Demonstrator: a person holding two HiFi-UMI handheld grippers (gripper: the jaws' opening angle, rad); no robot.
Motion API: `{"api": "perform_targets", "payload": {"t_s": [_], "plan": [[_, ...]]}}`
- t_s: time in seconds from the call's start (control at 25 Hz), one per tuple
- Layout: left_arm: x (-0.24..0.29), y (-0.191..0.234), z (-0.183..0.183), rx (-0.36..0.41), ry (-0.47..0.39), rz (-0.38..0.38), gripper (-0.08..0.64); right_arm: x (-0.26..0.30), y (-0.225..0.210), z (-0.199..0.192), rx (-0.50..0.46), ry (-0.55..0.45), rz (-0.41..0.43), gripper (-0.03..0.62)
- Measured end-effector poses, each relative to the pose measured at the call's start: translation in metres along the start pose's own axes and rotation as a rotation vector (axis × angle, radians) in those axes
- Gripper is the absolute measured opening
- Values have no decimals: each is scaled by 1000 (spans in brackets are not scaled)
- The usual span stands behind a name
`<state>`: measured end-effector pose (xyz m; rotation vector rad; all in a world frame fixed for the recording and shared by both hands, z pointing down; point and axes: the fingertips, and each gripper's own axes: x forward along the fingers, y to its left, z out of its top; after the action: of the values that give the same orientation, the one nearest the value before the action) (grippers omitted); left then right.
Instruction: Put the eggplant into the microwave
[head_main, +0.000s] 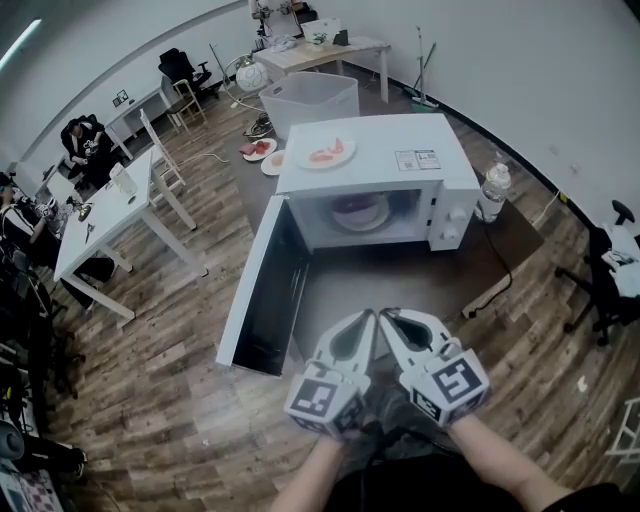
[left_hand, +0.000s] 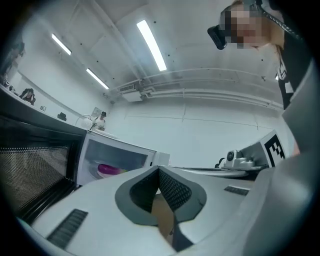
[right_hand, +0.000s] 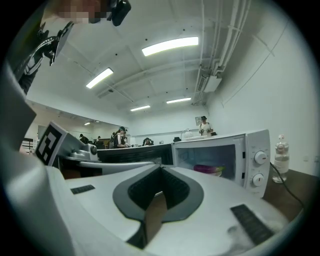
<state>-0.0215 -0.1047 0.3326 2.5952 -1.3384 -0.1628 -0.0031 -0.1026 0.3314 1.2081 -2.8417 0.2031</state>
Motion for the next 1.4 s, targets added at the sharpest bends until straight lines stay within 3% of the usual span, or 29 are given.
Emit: {"api": "perform_targets", "payload": {"t_s": [0.16, 0.48, 0.8, 1.4], "plan": [[-3, -6, 7, 17, 0, 12, 2, -5, 4, 11, 31, -38, 17, 3], [-7, -9, 20, 47, -41, 42, 2, -10, 9, 16, -11, -12, 53, 2], [-15, -21, 6, -14, -26, 109, 2, -31, 6, 6, -3, 33, 69, 1], [-47, -60, -5, -8, -28, 162, 2, -71, 30, 1, -6, 46, 121, 0]]}}
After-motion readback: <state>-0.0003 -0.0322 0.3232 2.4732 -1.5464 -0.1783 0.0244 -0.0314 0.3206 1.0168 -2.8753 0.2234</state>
